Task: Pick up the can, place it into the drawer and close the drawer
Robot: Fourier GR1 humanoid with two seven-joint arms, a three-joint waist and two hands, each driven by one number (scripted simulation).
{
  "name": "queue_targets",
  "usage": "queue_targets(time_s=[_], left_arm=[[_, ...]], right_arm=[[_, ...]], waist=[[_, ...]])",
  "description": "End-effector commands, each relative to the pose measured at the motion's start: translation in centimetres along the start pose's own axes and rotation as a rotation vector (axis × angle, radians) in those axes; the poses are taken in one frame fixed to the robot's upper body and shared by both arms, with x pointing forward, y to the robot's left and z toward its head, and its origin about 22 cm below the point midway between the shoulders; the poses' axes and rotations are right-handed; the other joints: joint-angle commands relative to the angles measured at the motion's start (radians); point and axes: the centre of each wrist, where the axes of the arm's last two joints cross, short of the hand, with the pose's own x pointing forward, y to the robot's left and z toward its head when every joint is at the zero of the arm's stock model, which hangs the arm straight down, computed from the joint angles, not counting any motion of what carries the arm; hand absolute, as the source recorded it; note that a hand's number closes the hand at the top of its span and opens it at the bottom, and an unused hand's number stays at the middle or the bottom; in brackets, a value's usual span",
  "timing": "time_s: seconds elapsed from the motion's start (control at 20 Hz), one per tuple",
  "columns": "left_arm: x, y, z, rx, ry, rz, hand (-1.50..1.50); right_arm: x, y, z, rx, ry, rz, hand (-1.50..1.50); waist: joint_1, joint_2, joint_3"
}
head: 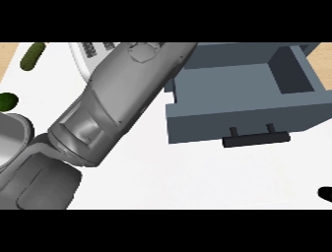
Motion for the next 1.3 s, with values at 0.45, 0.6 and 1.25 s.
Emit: queue_targets(time_s=[0.45,0.6,1.25], left_arm=[[-0.5,0.1,-0.4,0.105,-0.011,0.033,-1.5],[0.8,-0.4,-0.1,0.098,-0.006,0.049,-1.5],[-0.1,0.3,-0.6,0.099,-0.023,0.119,-1.5]], right_arm=[[1.7,0.7,-2.0,0.089,-0.095,0.157,-1.5],[1.2,1.8,-2.7,0.106,-0.159,0.245,-1.5],[-1.7,5.1,-6.0,0.226,-0.236,0.679,-1.5]], waist=[[-0.019,0.012,0.0],[-0.002,0.008,0.0],[0.047,0.003,-0.001]])
